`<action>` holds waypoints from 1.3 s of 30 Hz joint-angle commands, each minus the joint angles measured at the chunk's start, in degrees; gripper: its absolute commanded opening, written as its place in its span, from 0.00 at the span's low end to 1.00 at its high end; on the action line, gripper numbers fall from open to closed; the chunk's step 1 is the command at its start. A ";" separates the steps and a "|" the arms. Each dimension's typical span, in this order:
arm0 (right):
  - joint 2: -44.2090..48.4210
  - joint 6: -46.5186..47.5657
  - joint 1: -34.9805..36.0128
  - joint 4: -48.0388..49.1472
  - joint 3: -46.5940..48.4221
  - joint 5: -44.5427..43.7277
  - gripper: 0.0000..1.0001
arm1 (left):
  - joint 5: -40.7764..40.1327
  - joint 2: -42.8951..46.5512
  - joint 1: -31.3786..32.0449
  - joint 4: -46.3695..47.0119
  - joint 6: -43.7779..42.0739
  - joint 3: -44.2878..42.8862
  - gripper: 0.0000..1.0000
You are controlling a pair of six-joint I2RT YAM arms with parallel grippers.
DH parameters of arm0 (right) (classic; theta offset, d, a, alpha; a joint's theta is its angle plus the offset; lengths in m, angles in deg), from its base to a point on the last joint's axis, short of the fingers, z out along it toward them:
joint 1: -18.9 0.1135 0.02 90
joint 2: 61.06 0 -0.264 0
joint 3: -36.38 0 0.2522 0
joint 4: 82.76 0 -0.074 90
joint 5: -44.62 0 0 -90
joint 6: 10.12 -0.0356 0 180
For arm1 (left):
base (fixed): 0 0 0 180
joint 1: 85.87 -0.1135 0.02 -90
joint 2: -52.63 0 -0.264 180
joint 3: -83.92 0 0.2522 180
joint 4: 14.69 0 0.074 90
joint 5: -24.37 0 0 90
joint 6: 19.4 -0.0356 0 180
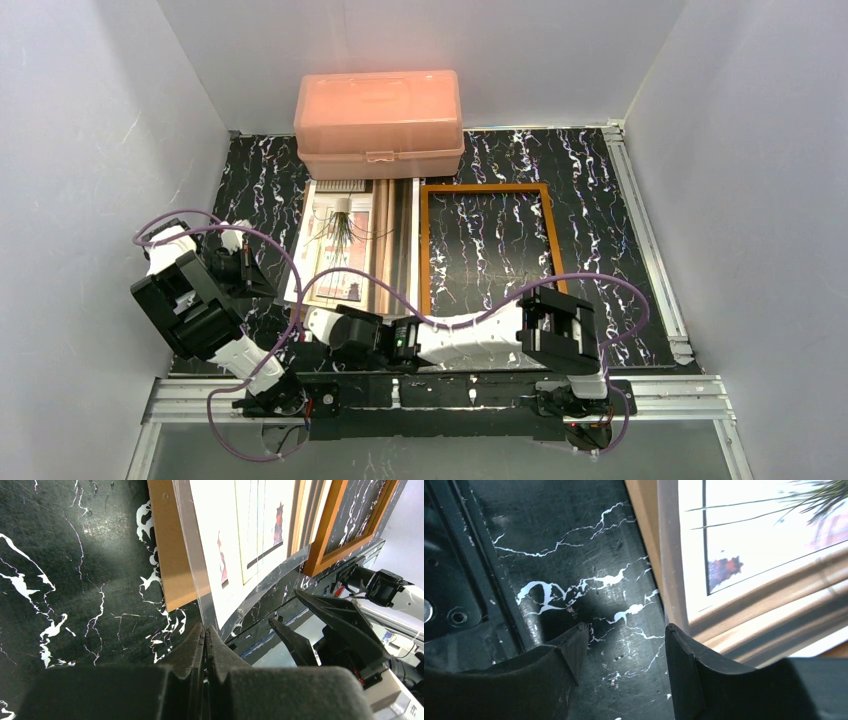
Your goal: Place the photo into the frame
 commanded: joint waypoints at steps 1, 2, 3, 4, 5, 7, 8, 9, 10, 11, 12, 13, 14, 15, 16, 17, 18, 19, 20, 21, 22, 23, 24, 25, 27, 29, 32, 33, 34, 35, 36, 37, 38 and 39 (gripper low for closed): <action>-1.07 6.29 2.01 5.86 2.01 -13.43 0.62 | 2.71 0.98 0.10 -2.50 0.15 -1.88 0.00; -1.30 6.65 2.15 6.51 1.97 -14.88 0.60 | 2.69 0.91 0.09 -2.59 0.07 -1.96 0.00; -1.50 7.08 2.19 7.30 1.82 -15.96 0.56 | 2.69 0.94 0.06 -2.74 0.02 -2.11 0.00; -1.66 7.86 2.15 8.16 1.50 -16.56 0.52 | 2.69 0.93 0.10 -2.90 0.03 -2.24 0.00; -1.90 8.71 2.24 9.23 1.15 -17.40 0.49 | 2.78 0.87 0.11 -3.15 -0.03 -2.38 0.00; -2.78 10.42 2.41 10.90 0.95 -18.65 0.46 | 2.82 0.84 0.07 -3.60 -0.13 -2.85 0.00; -3.39 10.99 2.50 11.17 1.15 -18.98 0.45 | 2.86 0.79 0.05 -3.86 -0.20 -3.00 0.00; -3.85 11.30 2.57 11.15 1.36 -18.99 0.46 | 2.87 0.83 0.12 -4.18 -0.20 -3.21 0.00; -4.11 11.47 2.59 11.27 1.39 -18.57 0.46 | 2.96 0.93 0.10 -4.47 -0.39 -3.42 0.00; -4.17 11.48 2.63 11.48 1.26 -17.72 0.49 | 2.99 1.00 0.07 -4.73 -0.51 -3.65 0.00; -4.06 11.42 2.67 11.80 1.04 -16.76 0.52 | 2.97 1.07 0.13 -4.93 -0.54 -3.80 0.00; -3.83 11.33 2.71 12.05 0.72 -15.53 0.56 | 2.95 1.17 0.05 -4.99 -0.52 -3.88 0.00; -3.52 11.35 2.77 12.38 0.44 -14.61 0.59 | 3.02 1.34 0.01 -5.14 -0.53 -4.03 0.00; -3.31 11.31 2.84 12.57 0.17 -14.06 0.61 | 3.03 1.41 0.07 -5.28 -0.47 -4.17 0.00; -3.04 11.29 2.95 12.93 -0.09 -13.72 0.63 | 3.16 1.49 0.10 -5.36 -0.49 -4.22 0.00; -3.01 11.30 2.97 13.38 -0.27 -13.91 0.64 | 3.21 1.55 0.06 -5.50 -0.56 -4.37 0.00; -3.23 11.42 2.92 13.59 -0.09 -14.87 0.65 | 3.29 1.60 0.06 -5.72 -0.66 -4.42 0.00; -3.70 11.80 2.98 13.83 0.29 -16.26 0.65 | 3.34 1.58 0.07 -5.85 -0.64 -4.47 0.00; -4.39 12.43 3.02 14.44 0.71 -18.33 0.64 | 3.31 1.63 0.05 -6.02 -0.79 -4.58 0.00; -5.01 13.17 2.99 14.95 1.13 -20.08 0.64 | 3.30 1.64 0.07 -6.27 -0.91 -4.60 0.00; -5.78 14.22 3.07 15.71 1.60 -21.43 0.64 | 3.28 1.72 0.10 -6.50 -1.04 -4.66 0.00; -6.84 15.52 3.12 16.71 1.82 -22.90 0.63 | 3.25 1.85 0.10 -6.73 -1.17 -4.76 0.00; -7.60 16.89 3.15 18.20 1.88 -25.56 0.63 | 3.27 1.90 0.12 -7.01 -1.26 -4.82 0.00; -8.48 18.54 3.14 20.07 1.89 -27.69 0.62 | 3.24 2.04 0.08 -7.33 -1.44 -4.91 0.00; -9.78 21.42 3.14 23.08 1.74 -30.56 0.61 | 3.24 2.17 0.11 -8.16 -1.82 -5.28 0.00; -10.08 23.51 3.14 25.51 1.30 -31.30 0.59 | 3.25 2.16 0.06 -9.05 -2.19 -6.08 0.00; -9.54 25.27 3.68 29.02 0.80 -33.12 0.55 | 3.37 2.42 0.13 -10.29 -2.54 -7.11 0.00; -9.17 25.83 4.06 30.30 0.74 -34.16 0.54 | 3.46 2.49 0.10 -10.73 -2.54 -7.41 0.00; -8.68 26.57 4.46 31.40 0.70 -34.99 0.52 | 3.57 2.64 0.08 -11.36 -2.70 -7.78 0.00; -8.22 27.43 4.93 32.87 0.58 -35.73 0.51 | 3.64 2.78 0.12 -11.98 -2.71 -8.16 0.00; -7.91 28.46 5.49 34.23 0.57 -36.70 0.51 | 3.79 3.07 0.13 -12.55 -2.66 -8.73 0.00; -7.59 29.08 5.98 35.05 0.79 -37.23 0.51 | 4.01 3.44 0.06 -13.15 -2.78 -9.16 0.00; -7.19 29.28 6.40 35.29 1.01 -37.33 0.48 | 4.27 3.89 0.12 -13.65 -2.82 -9.61 0.00; -6.68 29.37 6.61 36.12 1.04 -37.39 0.42 | 4.60 4.37 0.12 -14.22 -2.94 -10.03 0.00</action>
